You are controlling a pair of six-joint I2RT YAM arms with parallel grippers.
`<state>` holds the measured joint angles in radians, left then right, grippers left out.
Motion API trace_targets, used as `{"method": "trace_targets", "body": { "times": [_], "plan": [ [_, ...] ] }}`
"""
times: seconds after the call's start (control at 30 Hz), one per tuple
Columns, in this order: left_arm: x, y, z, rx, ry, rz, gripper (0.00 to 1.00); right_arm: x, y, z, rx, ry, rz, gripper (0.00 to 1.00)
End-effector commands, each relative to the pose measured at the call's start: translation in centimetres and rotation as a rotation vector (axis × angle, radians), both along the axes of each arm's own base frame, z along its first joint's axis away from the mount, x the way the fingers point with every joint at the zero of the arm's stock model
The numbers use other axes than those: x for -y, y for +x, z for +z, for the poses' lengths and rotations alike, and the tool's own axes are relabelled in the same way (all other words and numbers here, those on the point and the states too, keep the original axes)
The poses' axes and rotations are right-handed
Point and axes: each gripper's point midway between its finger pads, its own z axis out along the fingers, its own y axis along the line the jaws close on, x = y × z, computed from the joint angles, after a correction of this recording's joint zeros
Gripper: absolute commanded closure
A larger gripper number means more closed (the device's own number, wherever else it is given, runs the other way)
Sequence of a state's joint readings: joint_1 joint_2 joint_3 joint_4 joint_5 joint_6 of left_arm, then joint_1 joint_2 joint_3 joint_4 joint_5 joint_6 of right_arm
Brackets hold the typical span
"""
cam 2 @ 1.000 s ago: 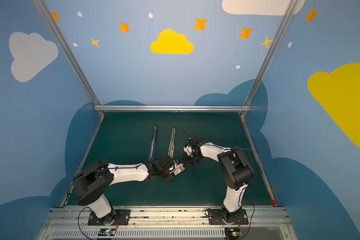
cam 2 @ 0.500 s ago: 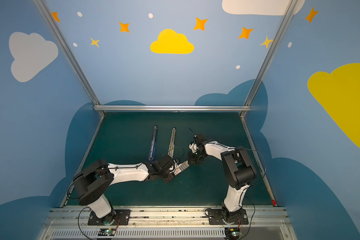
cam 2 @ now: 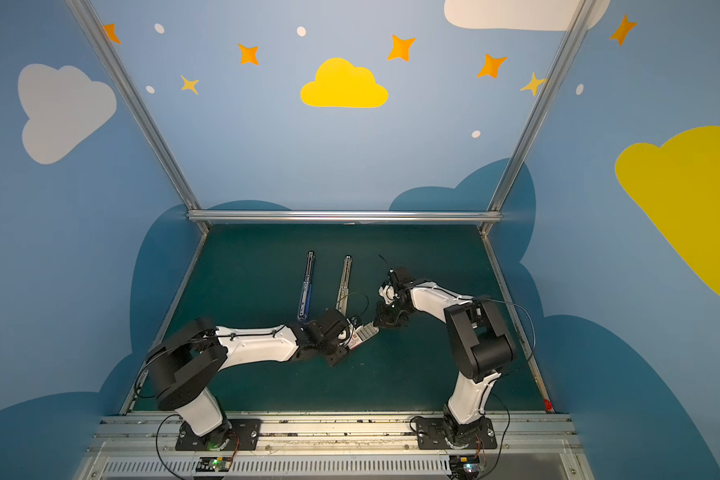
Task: Load the staples into the stapler
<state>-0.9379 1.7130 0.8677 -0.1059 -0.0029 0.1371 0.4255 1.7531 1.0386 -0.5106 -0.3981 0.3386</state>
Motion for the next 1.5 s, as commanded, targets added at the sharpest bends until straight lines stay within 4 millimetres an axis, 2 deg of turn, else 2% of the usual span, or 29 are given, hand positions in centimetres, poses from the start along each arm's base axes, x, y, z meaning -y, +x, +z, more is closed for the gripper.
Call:
{"method": "trace_targets", "body": {
  "times": [0.0,0.27,0.4,0.53,0.67,0.73,0.87,1.07,1.2,1.3,1.47],
  "plan": [
    [-0.9,-1.2,-0.1,-0.035,0.033,-0.004,0.39,1.1,-0.4,1.4,0.017,-0.011,-0.03,0.7],
    [-0.9,-0.5,3.9,0.043,-0.056,0.038,0.37,2.1,-0.9,3.3,0.046,-0.01,-0.06,0.62],
    [-1.9,0.5,6.7,0.106,-0.097,0.125,0.36,2.3,-1.1,4.5,0.064,-0.007,-0.062,0.62],
    [-5.1,3.3,10.6,0.232,-0.103,0.373,0.35,2.1,-1.5,6.0,0.076,0.018,-0.053,0.7],
    [-8.1,4.4,13.5,0.205,-0.203,0.611,0.34,1.5,-1.8,6.8,0.072,0.036,-0.04,0.74],
    [-9.7,4.6,14.2,0.186,-0.245,0.723,0.34,1.1,-1.8,7.0,0.078,0.036,-0.028,0.75],
    [-11.0,4.4,14.1,0.126,-0.356,0.839,0.33,0.3,-1.6,6.9,0.088,0.015,-0.015,0.73],
    [-11.6,4.4,13.1,0.021,-0.476,0.964,0.32,-0.3,-1.0,6.3,0.065,-0.041,0.016,0.78],
    [-11.1,4.2,12.6,-0.016,-0.496,0.961,0.32,-0.5,-0.7,5.3,0.043,-0.095,0.041,0.79],
    [-11.2,4.0,12.7,-0.016,-0.474,0.938,0.32,-0.5,-0.7,4.3,0.039,-0.142,0.048,0.72],
    [-11.2,4.3,12.6,-0.034,-0.491,0.944,0.32,-1.6,-1.3,2.7,0.001,-0.13,0.073,0.83]
  ]
}}
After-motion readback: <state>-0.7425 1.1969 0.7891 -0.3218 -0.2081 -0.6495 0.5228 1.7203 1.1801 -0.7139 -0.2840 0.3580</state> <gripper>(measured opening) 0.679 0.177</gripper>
